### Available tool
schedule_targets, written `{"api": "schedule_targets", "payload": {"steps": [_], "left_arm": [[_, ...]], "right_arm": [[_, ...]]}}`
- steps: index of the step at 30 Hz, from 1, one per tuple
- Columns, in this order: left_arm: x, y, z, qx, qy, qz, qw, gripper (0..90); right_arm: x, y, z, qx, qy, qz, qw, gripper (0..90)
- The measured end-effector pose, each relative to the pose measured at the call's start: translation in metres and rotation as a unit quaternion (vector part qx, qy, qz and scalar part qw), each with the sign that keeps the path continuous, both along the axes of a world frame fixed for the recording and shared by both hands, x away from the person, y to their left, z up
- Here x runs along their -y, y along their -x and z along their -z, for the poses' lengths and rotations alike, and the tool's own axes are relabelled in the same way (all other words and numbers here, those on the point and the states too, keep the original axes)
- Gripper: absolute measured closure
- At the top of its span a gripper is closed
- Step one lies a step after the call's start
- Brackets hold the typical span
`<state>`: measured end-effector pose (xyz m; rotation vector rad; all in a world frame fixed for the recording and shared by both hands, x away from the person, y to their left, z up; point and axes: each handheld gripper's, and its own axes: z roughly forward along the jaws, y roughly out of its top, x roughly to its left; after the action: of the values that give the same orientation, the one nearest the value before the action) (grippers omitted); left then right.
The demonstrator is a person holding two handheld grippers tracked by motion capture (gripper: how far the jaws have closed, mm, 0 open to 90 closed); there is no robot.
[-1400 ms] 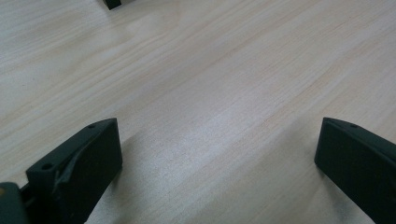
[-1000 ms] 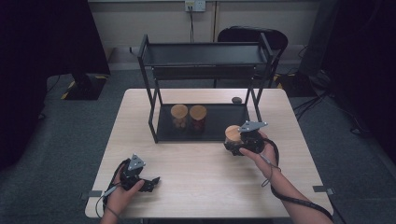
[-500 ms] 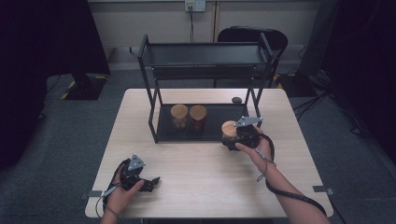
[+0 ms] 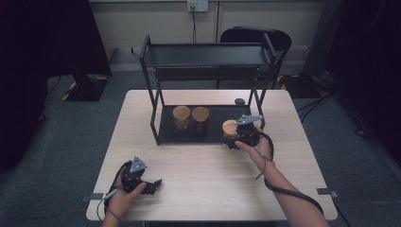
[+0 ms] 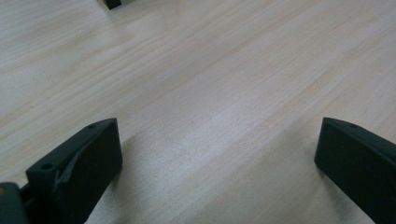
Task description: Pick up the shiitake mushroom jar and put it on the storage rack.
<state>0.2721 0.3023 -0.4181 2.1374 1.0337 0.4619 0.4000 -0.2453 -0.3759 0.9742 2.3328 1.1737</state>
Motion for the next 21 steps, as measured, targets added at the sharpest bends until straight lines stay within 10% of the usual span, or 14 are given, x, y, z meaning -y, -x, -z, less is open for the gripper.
{"api": "schedule_targets", "payload": {"steps": [21], "left_arm": [[0.0, 0.0, 0.0, 0.0, 0.0, 0.0, 1.0, 0.4]], "right_arm": [[-0.022, -0.023, 0.004, 0.001, 0.008, 0.014, 0.9999, 25.5]]}}
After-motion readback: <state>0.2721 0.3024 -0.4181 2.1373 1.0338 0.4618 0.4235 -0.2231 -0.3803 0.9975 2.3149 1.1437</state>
